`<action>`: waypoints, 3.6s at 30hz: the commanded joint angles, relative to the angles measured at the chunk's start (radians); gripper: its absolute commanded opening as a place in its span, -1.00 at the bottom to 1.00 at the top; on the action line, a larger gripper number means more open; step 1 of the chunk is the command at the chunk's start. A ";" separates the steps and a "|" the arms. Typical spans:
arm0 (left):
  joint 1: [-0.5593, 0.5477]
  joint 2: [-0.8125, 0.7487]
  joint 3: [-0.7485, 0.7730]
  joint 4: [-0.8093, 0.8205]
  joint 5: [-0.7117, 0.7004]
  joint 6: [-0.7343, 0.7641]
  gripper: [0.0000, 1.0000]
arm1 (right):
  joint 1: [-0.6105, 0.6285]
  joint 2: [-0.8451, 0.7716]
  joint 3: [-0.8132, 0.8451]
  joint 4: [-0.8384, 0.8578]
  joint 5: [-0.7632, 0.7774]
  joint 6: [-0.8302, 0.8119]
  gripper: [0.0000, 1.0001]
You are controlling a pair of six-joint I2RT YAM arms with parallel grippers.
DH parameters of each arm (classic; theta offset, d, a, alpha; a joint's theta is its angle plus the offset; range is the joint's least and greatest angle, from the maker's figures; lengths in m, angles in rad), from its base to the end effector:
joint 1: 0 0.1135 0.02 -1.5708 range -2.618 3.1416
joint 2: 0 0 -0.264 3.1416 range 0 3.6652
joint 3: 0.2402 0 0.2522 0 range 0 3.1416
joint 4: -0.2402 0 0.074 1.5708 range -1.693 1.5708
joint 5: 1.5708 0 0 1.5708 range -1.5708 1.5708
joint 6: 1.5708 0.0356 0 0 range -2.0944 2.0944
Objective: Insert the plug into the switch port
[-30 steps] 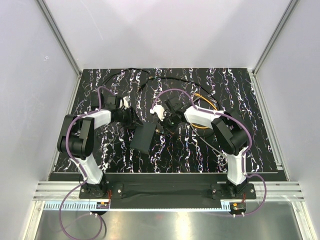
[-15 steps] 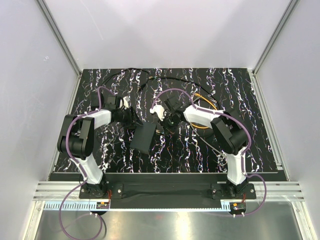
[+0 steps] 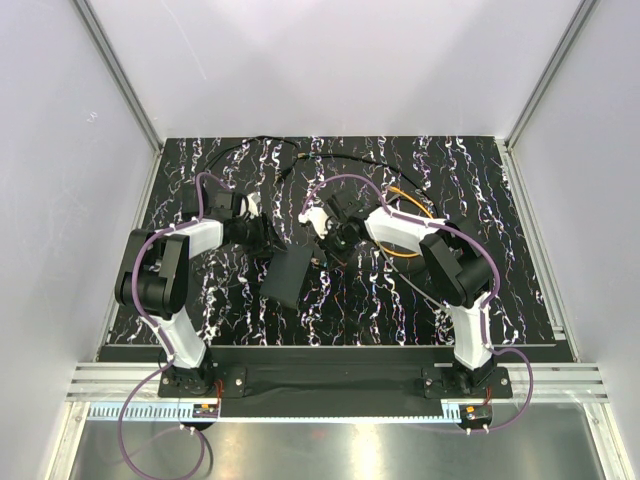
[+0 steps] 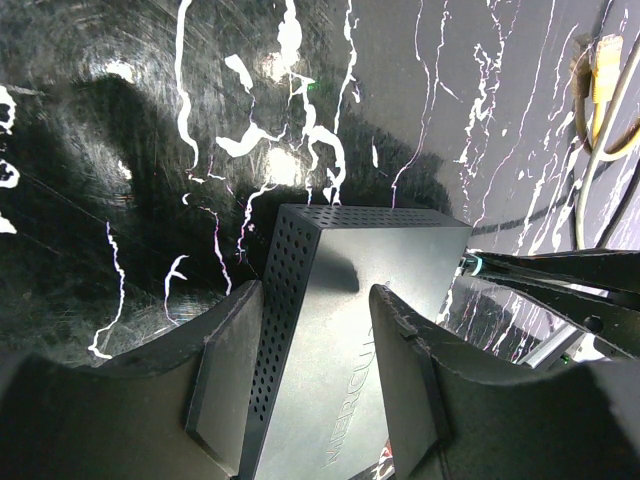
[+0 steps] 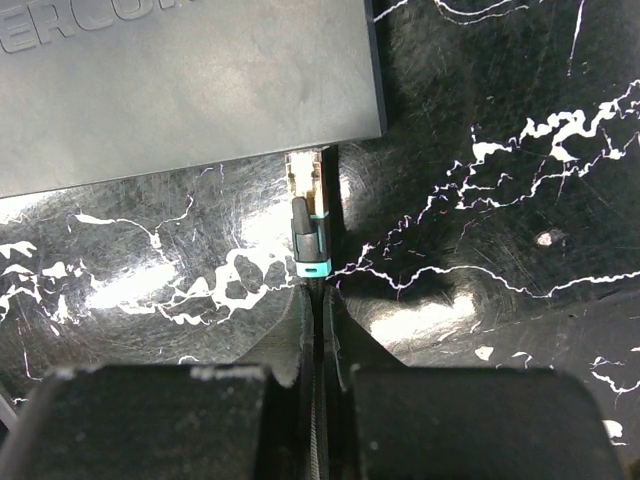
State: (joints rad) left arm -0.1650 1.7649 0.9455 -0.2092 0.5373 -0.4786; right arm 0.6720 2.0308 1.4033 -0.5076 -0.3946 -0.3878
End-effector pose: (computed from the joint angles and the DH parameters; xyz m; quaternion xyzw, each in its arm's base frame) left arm 0.3284 -0.0732 0.1449 -0.0748 0.9286 -0.3243 0.1640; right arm 0.3169 0.2696 0.1579 -0.5205 0.8047 0.2195 0.1827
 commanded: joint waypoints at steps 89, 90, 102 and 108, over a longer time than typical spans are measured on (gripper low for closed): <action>-0.185 -0.004 -0.211 0.347 0.239 -0.319 -1.00 | 0.034 0.097 0.368 0.350 -0.185 0.334 -1.00; -0.185 -0.004 -0.209 0.347 0.240 -0.319 -1.00 | 0.035 0.103 0.370 0.354 -0.200 0.334 -1.00; -0.185 -0.002 -0.229 0.375 0.247 -0.344 -1.00 | 0.034 0.134 0.428 0.399 -0.257 0.354 -1.00; -0.183 -0.011 -0.248 0.392 0.242 -0.364 -1.00 | 0.023 0.146 0.415 0.412 -0.173 0.371 -1.00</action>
State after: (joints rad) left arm -0.2169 1.7535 0.7483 0.3145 0.3908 -0.7261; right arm 0.6609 2.1933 1.6756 -0.7124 -0.4488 -0.0681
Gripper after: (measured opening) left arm 0.336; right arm 0.022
